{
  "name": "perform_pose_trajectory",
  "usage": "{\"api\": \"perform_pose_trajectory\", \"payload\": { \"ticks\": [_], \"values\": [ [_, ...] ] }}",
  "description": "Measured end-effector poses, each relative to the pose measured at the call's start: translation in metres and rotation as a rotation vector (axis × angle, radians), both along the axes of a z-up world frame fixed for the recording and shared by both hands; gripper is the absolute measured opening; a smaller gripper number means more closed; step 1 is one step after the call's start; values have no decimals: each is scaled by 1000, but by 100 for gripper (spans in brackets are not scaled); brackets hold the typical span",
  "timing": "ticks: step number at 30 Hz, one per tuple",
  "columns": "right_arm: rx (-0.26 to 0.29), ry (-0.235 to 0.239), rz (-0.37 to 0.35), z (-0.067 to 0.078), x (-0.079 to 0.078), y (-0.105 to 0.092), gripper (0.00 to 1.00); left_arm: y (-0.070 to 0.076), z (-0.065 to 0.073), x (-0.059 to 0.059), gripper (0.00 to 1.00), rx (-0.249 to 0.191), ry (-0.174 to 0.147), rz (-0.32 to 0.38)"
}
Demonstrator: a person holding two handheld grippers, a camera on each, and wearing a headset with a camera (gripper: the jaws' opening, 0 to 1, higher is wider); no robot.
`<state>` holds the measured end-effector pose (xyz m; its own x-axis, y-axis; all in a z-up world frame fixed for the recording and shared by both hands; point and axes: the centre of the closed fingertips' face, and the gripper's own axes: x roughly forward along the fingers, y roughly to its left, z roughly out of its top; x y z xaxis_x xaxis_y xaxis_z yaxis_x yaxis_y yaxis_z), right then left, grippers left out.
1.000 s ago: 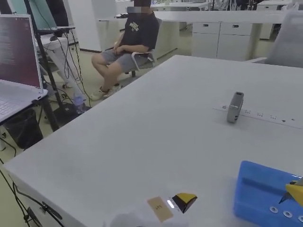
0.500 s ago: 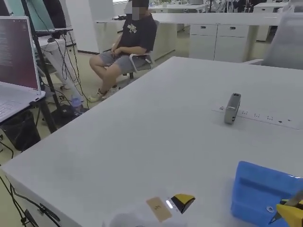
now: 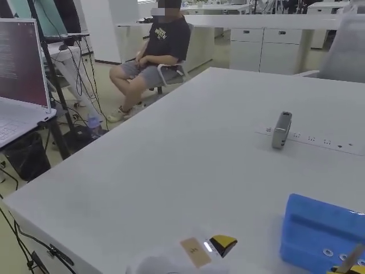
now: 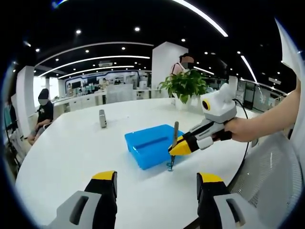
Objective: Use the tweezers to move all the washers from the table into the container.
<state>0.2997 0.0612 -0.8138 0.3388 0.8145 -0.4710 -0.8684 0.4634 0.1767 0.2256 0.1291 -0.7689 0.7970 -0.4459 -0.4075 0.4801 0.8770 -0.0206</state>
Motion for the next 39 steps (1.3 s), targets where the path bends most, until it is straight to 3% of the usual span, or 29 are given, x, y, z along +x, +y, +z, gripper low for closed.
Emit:
{"api": "perform_pose_trajectory", "payload": {
  "ticks": [7,15,28,35,39],
  "values": [
    [2,-2,-1,2,-1,4,4,0,-1,0,67,6,3,-1],
    [-60,-75,21,1,-2,1,4,1,-1,0,67,10,0,2],
    [-41,-54,8,-1,0,-4,4,1,-2,-1,67,21,5,-2],
    [-32,-34,52,-2,-16,6,4,1,-4,-1,66,29,7,-5],
    [-35,-39,53,-2,-17,7,4,1,-4,-1,66,30,9,-5]
  ]
}}
